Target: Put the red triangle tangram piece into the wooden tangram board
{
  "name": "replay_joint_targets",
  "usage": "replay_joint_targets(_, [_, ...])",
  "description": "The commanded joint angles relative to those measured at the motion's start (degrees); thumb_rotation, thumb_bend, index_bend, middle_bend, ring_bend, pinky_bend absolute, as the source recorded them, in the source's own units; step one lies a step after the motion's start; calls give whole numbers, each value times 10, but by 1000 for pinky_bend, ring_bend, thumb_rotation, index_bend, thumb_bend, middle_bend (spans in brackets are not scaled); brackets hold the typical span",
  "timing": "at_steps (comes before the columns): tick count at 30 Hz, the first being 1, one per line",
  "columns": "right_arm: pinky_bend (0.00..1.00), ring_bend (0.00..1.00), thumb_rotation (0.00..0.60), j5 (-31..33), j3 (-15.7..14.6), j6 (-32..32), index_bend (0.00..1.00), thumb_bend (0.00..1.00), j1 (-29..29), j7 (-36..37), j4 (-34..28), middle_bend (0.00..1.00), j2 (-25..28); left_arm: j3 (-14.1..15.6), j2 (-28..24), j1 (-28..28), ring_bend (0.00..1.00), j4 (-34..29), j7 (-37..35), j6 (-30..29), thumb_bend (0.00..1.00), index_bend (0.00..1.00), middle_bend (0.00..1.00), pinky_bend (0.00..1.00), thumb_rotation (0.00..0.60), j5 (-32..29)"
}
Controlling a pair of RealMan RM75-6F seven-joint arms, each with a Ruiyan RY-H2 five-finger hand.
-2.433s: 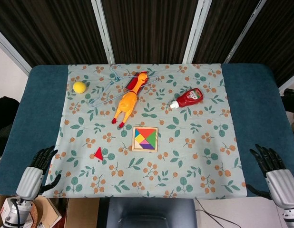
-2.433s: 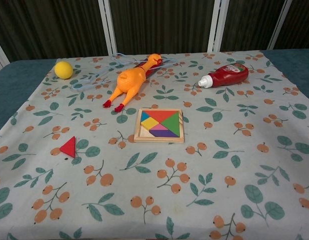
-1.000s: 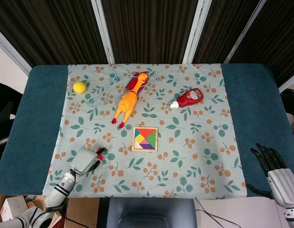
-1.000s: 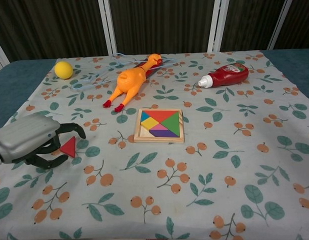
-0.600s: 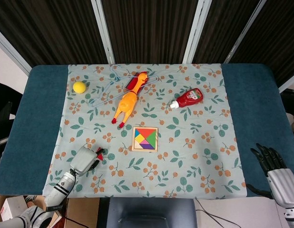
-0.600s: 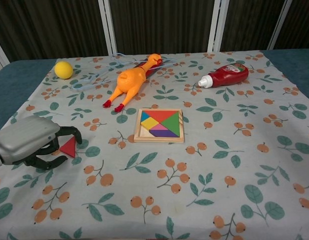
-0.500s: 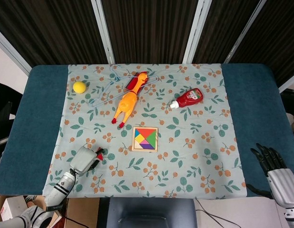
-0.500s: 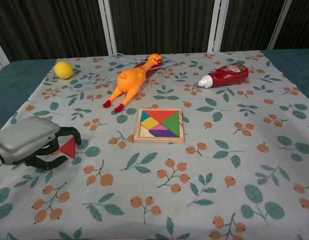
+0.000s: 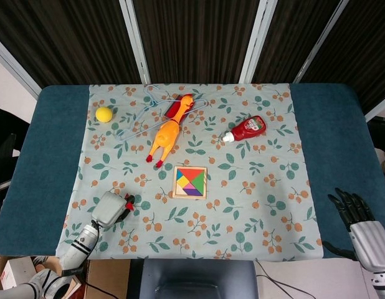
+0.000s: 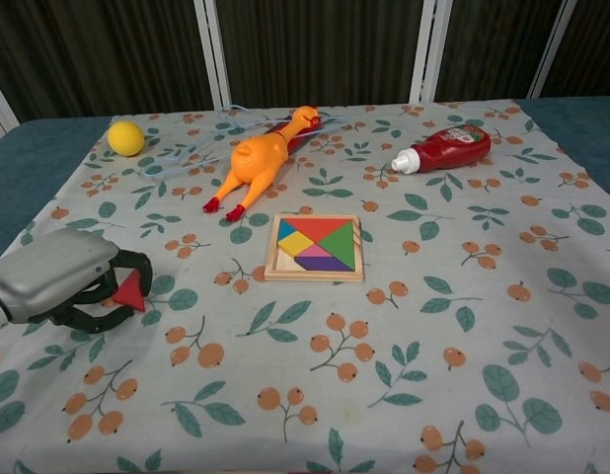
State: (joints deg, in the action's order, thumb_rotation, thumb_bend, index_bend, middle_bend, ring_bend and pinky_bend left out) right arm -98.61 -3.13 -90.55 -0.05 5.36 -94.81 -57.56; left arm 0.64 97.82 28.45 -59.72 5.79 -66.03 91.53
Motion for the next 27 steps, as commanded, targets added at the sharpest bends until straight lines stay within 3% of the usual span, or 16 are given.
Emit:
replay_joint_targets(1, [0,0,600,0,0,0,0,203,0,0,0,0,0,-1,1,0,1000,1,-2,-2,396,532,1000,1000,600,-1])
replay_joint_targets(6, [0,0,600,0,0,1,0,203,0,-1,0,0,0,-1,5,0,1000,1,-7,-16,397,601,1000,1000,600,2])
replay_joint_targets(13, [0,0,600,-2,-1,-1,0,202,0,0,0,0,0,-12,3,3,1000,-35,-9,-17,397,619,1000,1000,600,-9])
replay_joint_targets(19, [0,0,600,-7,-3,0,0,202,1,1,1,0,1,-42,12,14,1000,-101,44,-10,397,606,1000,1000,600,-37])
replay_joint_targets(27, [0,0,600,-8,-3,-5,0,202,1,14,4,0,5,-93,47,32,1000,-172,122,28,397,599,1000,1000,600,-124])
